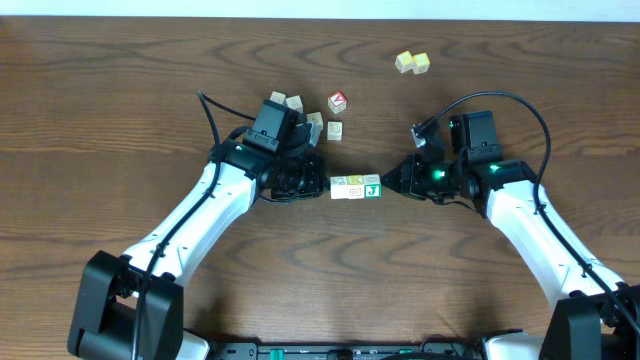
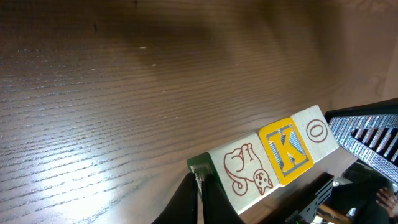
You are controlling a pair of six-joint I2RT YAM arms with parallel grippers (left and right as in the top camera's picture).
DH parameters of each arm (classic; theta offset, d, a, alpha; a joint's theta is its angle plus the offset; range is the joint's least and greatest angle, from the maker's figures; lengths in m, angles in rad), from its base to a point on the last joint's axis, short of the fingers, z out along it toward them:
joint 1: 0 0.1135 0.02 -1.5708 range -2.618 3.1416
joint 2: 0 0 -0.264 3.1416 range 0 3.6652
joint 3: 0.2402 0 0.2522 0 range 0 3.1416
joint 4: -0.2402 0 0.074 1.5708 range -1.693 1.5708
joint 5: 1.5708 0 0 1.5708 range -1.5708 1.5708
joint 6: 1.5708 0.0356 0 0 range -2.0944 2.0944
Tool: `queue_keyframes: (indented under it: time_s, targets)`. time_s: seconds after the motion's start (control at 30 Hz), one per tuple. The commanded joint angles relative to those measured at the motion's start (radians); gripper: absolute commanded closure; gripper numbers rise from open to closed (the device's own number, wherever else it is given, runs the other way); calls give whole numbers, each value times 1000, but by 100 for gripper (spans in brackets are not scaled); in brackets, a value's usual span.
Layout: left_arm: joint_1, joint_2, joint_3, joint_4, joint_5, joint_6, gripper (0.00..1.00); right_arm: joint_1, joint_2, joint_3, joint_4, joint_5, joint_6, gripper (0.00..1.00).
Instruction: Lift 3 blocks
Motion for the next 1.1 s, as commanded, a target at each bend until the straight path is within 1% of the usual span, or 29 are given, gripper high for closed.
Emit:
queue_keyframes:
  time_s: [0.0,1.07]
  targets:
    - [-25,-27,52,14,119,-2,93,55,-14,2,6,-143,11,99]
    - [-25,-27,52,4,119,-2,93,55,-14,2,7,-143,14,99]
